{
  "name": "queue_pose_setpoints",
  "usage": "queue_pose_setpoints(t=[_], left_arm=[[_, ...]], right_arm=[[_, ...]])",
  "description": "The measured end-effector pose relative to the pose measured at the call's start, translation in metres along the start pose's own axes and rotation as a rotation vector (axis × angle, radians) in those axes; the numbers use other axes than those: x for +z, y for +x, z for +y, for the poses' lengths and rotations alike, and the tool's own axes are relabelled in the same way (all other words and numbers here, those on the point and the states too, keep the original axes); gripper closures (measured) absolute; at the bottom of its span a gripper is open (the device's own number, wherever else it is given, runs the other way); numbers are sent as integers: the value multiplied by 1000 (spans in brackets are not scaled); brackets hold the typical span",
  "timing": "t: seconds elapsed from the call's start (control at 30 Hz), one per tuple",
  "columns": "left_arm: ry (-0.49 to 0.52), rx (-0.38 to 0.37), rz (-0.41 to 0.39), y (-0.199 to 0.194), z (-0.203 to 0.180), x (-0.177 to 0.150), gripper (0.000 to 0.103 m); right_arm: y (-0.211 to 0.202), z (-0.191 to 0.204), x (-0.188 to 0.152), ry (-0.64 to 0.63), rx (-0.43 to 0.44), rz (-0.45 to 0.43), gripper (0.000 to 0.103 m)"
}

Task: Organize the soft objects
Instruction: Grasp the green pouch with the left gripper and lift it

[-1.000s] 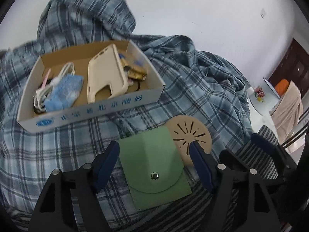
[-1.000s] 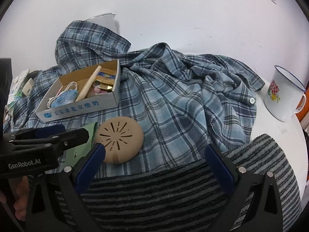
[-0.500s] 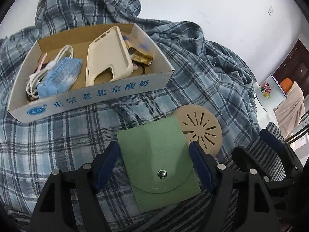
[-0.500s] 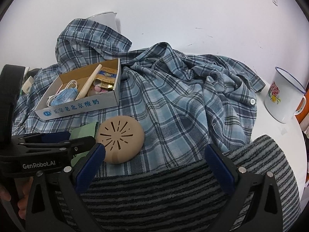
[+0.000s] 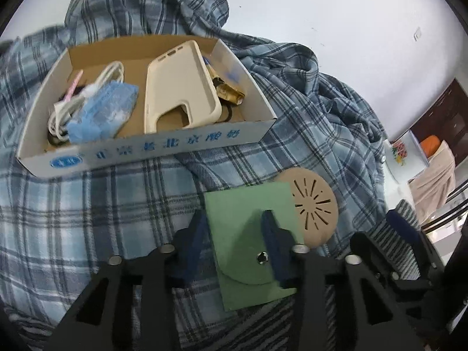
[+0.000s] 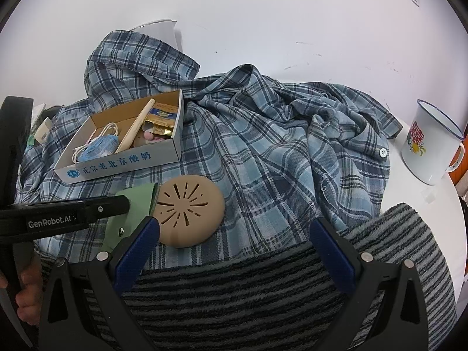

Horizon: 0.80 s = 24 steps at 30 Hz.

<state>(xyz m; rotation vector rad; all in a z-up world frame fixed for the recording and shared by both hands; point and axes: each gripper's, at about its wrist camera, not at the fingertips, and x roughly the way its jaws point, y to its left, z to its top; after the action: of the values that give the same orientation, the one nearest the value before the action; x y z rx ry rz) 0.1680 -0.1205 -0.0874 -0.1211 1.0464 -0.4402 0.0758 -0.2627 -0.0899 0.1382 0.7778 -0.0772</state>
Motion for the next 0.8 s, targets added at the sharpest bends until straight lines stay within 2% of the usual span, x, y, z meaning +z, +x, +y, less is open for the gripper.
queue_pose_setpoints(t=[0.03,0.07,0.13,0.3,0.53,0.8], left_arm=[[-7,-18,1,0,0,0,20],[-16,-30,-4,-1,0,0,16],[-23,-42,-20,-4,-2,0,16],[-2,-24,22,3,-12,6,16],[26,36,81,19,-21,9,16],[61,65,93,26,-27,6,16]], right_arm=[[0,0,0,1,0,0,1],[0,0,0,1,0,0,1],[0,0,0,2,1,-2,1],[-1,0,0,0,-2,-3,1],[-1,0,0,-1,-6,-1,1],[1,0,0,-4,-2,3,1]])
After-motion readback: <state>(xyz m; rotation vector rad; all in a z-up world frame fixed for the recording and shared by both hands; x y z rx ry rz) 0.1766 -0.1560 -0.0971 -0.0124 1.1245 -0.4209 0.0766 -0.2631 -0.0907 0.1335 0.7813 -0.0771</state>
